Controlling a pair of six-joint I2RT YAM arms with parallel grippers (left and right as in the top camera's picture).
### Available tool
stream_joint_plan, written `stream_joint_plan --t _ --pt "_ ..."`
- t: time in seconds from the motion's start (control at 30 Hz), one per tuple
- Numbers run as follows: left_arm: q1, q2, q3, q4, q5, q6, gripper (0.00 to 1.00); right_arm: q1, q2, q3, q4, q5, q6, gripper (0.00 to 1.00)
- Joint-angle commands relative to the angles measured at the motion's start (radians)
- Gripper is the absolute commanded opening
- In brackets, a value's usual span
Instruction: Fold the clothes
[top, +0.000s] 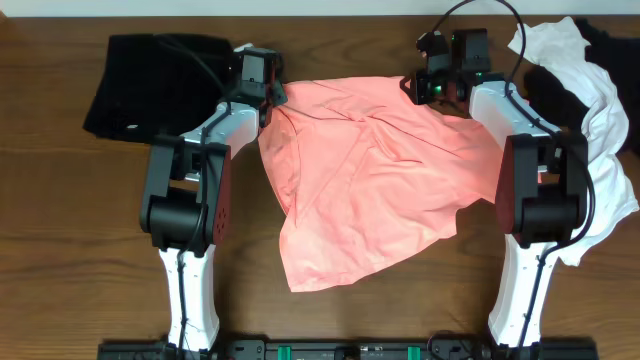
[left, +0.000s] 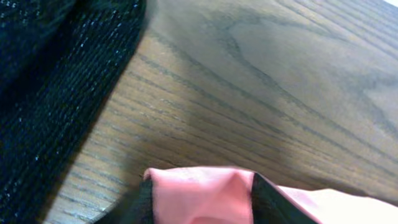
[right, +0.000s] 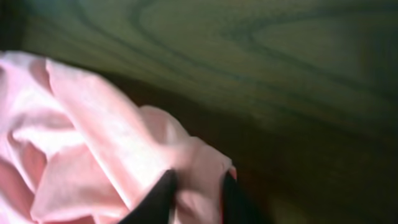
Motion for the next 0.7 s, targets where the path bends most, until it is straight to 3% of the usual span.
stream_joint_plan --t 0.0,0.1,0.67 --pt "0.005 0.03 0.002 -0.003 -0.002 0.007 0.25 0.021 0.009 -0.004 0.01 -0.003 0.005 0.01" --pt "0.005 0.035 0.002 -0.007 -0.002 0.007 0.06 0.024 0.009 -0.004 0.021 -0.003 0.01 0.01" --pt "0.082 -0.052 0.019 0.017 -0.008 0.064 0.06 -0.051 -0.003 -0.001 0.139 -0.006 0.016 0.01"
